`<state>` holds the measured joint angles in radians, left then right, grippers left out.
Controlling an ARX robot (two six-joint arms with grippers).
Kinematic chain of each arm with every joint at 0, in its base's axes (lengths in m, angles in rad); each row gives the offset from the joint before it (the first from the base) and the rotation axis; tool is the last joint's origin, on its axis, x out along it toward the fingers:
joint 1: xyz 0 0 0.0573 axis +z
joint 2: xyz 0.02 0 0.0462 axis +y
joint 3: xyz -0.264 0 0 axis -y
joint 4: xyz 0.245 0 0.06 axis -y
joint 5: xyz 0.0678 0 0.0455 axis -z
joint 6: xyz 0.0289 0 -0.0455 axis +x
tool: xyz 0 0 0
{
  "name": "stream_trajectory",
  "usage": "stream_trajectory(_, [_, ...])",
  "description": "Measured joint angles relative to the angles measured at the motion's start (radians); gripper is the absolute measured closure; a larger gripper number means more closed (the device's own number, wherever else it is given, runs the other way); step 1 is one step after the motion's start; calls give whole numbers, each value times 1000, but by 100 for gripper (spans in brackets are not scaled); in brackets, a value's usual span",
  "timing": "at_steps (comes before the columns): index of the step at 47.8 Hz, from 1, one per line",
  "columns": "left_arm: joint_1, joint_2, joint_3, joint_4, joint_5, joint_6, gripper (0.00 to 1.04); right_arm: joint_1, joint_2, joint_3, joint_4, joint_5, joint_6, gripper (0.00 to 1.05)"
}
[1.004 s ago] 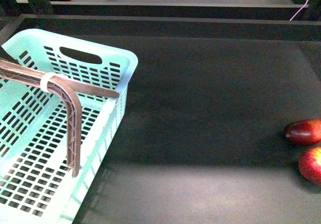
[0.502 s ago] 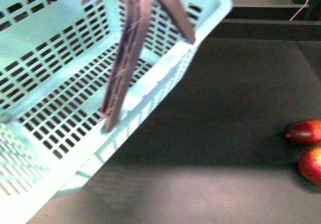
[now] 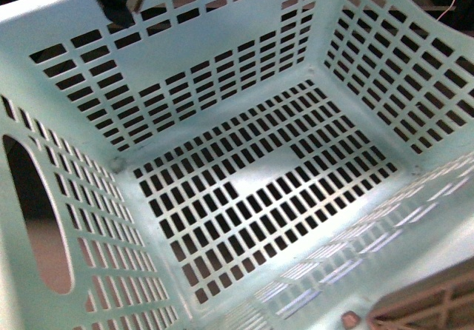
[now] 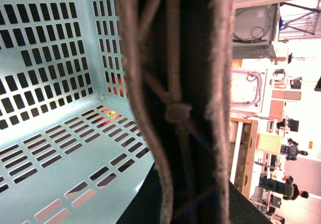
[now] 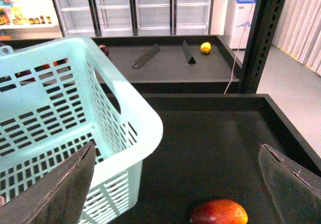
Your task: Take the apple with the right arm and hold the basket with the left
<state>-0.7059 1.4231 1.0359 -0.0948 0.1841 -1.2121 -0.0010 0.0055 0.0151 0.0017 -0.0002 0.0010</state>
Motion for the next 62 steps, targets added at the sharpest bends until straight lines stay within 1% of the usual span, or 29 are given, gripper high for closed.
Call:
stream_trajectory(26, [-4,0,15,14,-11,26,98,1,3,2,-3,9,6,9])
stream_trajectory(27, [-4,0,15,15,-11,26,98,14,23,14,-43,52,33,9])
stream_trajectory(29, [-4,1,15,15,-11,28,98,53,105,78,-193,198,105,9])
stream_trajectory(30, [-3,1,15,14,-10,29,98,58,160,110,-264,258,163,9])
stream_trajectory(31, [-2,1,15,15,-8,27,98,52,214,135,-321,305,192,9])
stream_trajectory(32, [-2,1,16,15,-8,27,98,42,266,154,-365,337,237,9])
stream_trajectory(34, [-3,1,16,15,-9,30,98,19,330,166,-392,349,268,9])
stream_trajectory(36, [-3,2,16,15,-7,33,98,-39,402,160,-381,319,286,9])
stream_trajectory(38, [-3,4,16,15,-7,31,98,-120,473,152,-328,246,275,9])
stream_trajectory(40, [-3,4,16,15,-9,30,98,-163,509,150,-292,215,262,9])
stream_trajectory(44, [-3,4,16,15,-13,33,98,-272,639,147,-163,117,204,9])
stream_trajectory(46, [-3,4,16,15,-12,34,98,-299,690,146,-117,92,179,9])
stream_trajectory(49, [-3,4,16,15,-11,33,98,-348,841,141,16,39,115,9])
stream_trajectory(50, [-3,4,16,15,-11,33,98,-359,922,140,88,32,87,9])
stream_trajectory(55, [-3,4,16,15,-11,34,98,-359,1210,144,314,6,-23,9])
stream_trajectory(60, [-3,4,16,15,-8,33,98,-327,1495,179,498,-8,-118,9])
stream_trajectory(62, [-3,4,16,15,-8,33,98,-311,1596,202,548,-11,-140,9])
